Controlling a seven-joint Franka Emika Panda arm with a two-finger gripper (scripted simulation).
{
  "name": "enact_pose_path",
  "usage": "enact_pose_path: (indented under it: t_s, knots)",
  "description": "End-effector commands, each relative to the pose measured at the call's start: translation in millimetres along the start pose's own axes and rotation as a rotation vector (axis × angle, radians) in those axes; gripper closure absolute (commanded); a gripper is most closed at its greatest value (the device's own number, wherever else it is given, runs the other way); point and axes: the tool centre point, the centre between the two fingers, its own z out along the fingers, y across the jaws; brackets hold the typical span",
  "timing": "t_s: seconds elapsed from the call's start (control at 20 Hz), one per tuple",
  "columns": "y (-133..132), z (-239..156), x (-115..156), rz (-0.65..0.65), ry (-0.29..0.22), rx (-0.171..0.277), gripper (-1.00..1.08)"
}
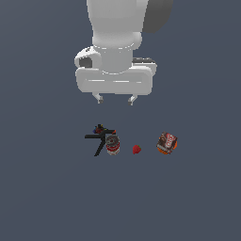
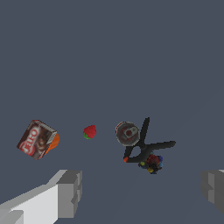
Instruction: Pick up a designated object from a clutter of objects.
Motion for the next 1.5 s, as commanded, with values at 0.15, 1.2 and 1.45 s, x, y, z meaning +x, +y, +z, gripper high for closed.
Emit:
enact_pose_path:
  t_s: [0.15,1.2,1.45]
  knots:
    - [-2,0,-1,0.001,-0.001,0.002,-0.92]
    - [-17,16,-3,0.087,-0.012,0.015,-0.92]
    - [-23,33,1,0.167,-0.017,0.015,-0.92]
